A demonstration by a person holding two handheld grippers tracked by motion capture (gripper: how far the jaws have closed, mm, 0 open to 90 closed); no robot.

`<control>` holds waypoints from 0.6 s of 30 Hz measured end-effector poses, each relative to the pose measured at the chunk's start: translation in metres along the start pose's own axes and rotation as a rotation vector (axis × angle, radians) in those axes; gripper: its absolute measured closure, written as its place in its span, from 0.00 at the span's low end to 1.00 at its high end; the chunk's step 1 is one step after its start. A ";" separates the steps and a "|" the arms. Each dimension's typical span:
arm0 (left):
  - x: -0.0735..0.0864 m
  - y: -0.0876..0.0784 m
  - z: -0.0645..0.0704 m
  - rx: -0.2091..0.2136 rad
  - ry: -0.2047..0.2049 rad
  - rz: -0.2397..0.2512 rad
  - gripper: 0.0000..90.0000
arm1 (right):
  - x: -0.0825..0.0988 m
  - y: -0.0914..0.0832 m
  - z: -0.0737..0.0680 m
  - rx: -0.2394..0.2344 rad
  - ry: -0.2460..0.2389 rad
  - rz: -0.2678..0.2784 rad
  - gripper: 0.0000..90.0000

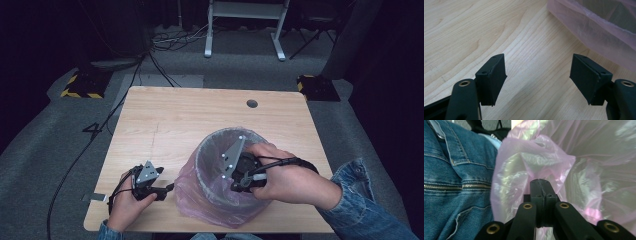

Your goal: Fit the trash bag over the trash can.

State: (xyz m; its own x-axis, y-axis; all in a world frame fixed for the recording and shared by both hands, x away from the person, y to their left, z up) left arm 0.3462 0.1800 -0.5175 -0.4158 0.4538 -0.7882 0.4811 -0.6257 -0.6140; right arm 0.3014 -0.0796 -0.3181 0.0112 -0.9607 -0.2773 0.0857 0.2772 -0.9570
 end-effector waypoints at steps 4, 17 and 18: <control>0.000 0.001 0.000 0.001 0.002 -0.003 0.32 | -0.001 0.017 0.002 -0.029 -0.002 -0.034 0.99; 0.001 0.000 0.000 0.006 0.000 -0.004 0.31 | -0.002 0.066 0.006 -0.119 0.005 -0.136 0.95; 0.001 0.000 0.000 0.008 -0.001 -0.003 0.31 | -0.002 0.068 0.006 -0.126 0.001 -0.145 0.95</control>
State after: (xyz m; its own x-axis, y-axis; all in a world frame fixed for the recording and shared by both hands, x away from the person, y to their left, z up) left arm 0.3459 0.1803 -0.5187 -0.4178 0.4554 -0.7862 0.4740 -0.6290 -0.6162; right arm 0.3134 -0.0584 -0.3822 0.0065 -0.9907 -0.1356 -0.0389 0.1353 -0.9900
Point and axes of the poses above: each handheld gripper's, and its own axes: y roughly forward along the jaws, x roughly out of its underside, z roughly to its right, the point moved 5 cm from there along y, roughly forward along the jaws, and after that the axes turned 4 degrees about x, right-handed, at the moved point
